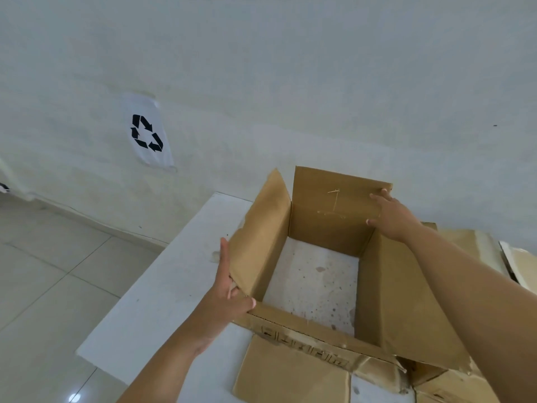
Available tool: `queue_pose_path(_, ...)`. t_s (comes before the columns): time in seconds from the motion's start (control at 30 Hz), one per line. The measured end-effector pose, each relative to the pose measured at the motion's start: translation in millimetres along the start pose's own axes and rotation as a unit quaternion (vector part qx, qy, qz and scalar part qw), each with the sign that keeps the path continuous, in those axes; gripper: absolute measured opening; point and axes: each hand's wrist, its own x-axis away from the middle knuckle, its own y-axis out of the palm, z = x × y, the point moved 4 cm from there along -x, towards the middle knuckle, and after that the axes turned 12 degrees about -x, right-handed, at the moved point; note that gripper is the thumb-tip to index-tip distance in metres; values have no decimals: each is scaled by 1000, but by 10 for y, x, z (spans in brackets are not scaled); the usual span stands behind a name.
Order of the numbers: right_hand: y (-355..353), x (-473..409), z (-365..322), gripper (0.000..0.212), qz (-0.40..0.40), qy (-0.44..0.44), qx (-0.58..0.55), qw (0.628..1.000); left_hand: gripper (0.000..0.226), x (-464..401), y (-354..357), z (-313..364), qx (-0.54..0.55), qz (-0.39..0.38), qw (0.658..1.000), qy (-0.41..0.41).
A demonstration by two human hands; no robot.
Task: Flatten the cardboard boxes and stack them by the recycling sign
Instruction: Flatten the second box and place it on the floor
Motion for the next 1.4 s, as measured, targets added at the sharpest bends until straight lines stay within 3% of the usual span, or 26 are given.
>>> queue_pose_path(0.2,-98,-157,-23,69,5,-13,3,1000,87,-128,84,284,-138,50,988,51)
queue_pose_path(0.37,-131,-217,-44,65,1,-15,-3,1000,54,-313,78,375,-186,64,980,19)
queue_pose_path(0.77,-339,85,119,45,71,-42,-119,989,56,-540,185,479,-268,27,963,0)
queue_pose_path(0.9,-451,419,581,46,87,74,-103,988,56,-529,153,469,-262,0,965,17)
queue_pose_path(1.07,-398,1025,1081,61,7,245,-84,966,54,-523,121,476,-276,-35,960,34)
queue_pose_path(1.2,-261,1424,1071,66,-32,346,-275,897,55,-516,126,508,-276,-45,959,45)
queue_pose_path(1.27,-150,1574,1022,58,-83,372,-345,858,56,-506,132,536,-278,-44,958,52)
queue_pose_path(1.33,-43,1687,968,46,-127,382,-370,837,57,-484,115,548,-280,-43,957,64)
queue_pose_path(1.4,-18,1729,878,39,-120,369,-402,829,58,-464,55,536,-274,-48,958,68)
